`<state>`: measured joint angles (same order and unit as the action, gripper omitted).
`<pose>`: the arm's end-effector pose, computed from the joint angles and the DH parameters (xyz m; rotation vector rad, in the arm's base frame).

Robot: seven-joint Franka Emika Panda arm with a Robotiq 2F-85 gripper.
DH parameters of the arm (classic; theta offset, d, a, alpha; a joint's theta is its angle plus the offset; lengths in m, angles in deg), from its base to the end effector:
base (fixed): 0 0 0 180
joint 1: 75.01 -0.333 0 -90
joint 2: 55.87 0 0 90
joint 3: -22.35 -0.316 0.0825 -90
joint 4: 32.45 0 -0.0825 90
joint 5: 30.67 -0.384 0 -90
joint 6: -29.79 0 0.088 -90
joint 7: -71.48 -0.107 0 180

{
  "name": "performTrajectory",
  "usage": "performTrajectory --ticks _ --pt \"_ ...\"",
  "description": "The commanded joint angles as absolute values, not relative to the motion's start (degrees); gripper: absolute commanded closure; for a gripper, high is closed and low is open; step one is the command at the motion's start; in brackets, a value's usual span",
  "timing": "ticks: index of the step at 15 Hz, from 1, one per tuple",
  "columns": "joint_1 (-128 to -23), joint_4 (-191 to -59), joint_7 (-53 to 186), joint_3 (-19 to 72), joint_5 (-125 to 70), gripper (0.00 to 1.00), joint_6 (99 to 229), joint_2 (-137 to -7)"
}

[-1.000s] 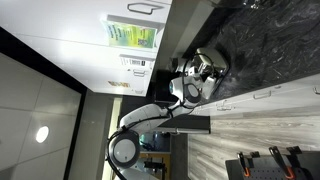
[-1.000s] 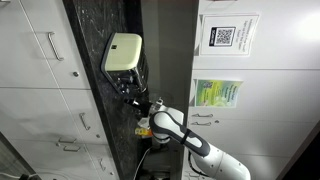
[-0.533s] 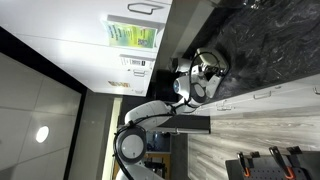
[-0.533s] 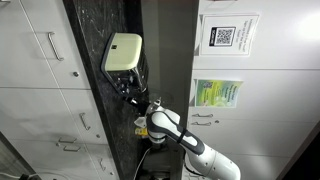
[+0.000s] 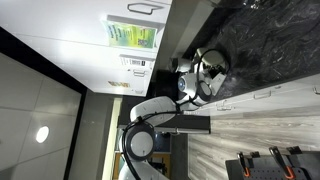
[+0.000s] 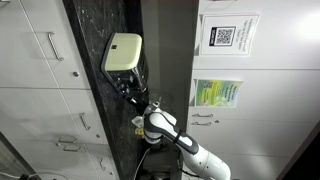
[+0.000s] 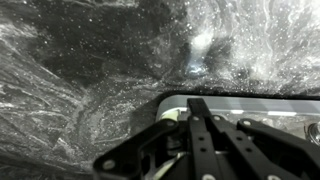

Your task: Lift up the right button of the toaster.

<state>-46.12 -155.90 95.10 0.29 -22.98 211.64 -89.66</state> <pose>0.5961 -0.0650 0.1930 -2.9715 -0.4767 -0.7797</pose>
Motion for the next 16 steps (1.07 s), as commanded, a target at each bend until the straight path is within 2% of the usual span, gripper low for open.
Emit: performTrajectory --ticks 1,16 --pt "-43.10 -154.59 95.80 -2.41 -21.20 1.00 212.78 -91.60" --pt "-39.18 -152.08 95.21 -7.65 -20.67 1.00 212.99 -95.45"
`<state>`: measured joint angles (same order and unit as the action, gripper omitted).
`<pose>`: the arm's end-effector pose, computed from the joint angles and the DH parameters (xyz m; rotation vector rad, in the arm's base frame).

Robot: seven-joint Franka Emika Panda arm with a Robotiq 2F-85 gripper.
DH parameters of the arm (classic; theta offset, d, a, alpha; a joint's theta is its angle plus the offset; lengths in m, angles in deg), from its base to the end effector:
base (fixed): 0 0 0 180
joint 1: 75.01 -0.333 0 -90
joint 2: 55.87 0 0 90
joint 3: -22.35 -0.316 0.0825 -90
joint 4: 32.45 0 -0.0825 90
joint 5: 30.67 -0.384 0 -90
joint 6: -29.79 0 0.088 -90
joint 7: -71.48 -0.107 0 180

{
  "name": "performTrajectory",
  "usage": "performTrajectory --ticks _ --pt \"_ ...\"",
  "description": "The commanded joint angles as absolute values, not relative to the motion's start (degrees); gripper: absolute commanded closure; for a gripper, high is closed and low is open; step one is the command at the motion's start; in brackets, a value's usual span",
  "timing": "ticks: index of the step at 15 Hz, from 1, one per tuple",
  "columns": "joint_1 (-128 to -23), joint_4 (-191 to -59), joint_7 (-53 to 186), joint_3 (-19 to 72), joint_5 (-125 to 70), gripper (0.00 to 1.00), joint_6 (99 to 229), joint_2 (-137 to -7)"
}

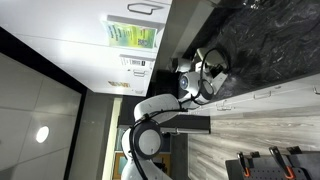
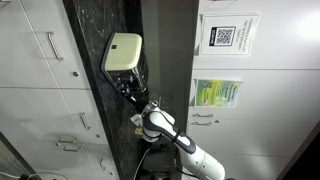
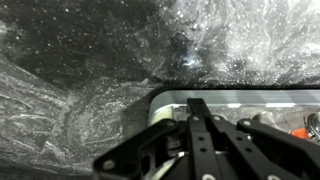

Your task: Lift up the right button of the toaster.

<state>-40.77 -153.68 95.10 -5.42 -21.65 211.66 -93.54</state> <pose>0.6050 -0.0642 0.1851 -2.9071 -0.4397 -0.7997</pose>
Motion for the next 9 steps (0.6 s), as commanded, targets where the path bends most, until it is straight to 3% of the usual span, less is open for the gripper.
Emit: performTrajectory --ticks 1,5,9 --pt "-38.50 -152.18 95.07 -8.45 -20.86 1.00 213.39 -95.75" --pt "-36.08 -152.58 93.91 -10.99 -21.30 1.00 215.42 -97.30" --pt "-37.49 -156.45 91.28 -7.39 -20.70 1.00 218.82 -94.03"
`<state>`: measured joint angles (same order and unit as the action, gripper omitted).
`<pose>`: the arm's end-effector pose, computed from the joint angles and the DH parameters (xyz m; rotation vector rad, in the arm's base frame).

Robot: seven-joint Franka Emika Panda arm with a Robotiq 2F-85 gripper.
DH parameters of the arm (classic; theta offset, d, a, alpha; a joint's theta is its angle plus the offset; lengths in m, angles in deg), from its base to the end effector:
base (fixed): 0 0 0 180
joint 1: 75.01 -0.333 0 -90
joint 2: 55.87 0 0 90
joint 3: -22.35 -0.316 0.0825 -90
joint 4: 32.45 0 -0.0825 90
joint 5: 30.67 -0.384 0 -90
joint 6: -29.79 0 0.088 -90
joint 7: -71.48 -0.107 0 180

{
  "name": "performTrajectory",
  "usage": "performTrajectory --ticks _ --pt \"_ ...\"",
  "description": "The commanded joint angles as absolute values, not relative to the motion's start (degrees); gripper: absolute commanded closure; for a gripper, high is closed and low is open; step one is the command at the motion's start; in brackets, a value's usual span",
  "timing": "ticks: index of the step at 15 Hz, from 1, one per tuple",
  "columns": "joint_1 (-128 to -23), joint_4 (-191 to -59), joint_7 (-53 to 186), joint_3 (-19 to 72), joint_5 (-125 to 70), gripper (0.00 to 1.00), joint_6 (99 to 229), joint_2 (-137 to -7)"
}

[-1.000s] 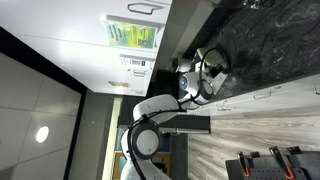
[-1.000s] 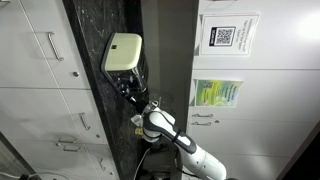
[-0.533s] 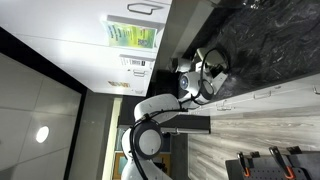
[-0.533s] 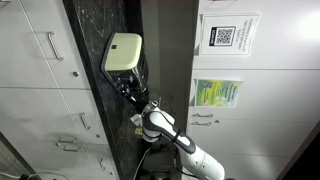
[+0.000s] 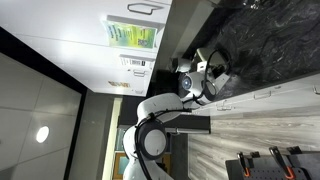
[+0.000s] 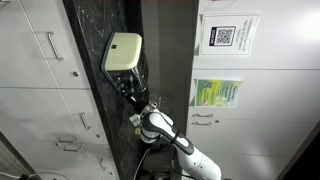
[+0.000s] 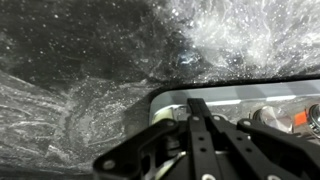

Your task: Lift up the right button of the toaster.

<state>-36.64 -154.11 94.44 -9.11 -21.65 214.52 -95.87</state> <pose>0.6021 -0.0693 0.1797 -2.8605 -0.3523 -0.8486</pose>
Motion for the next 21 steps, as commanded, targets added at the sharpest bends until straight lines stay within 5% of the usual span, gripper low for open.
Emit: performTrajectory --ticks 1,7,21 --pt "-37.92 -157.73 90.47 -6.45 -20.40 1.00 220.54 -93.06" --pt "-41.80 -167.78 83.75 0.30 -15.63 1.00 226.72 -83.55" --pt "-35.66 -182.45 85.87 -8.54 -13.46 1.00 221.44 -65.45"
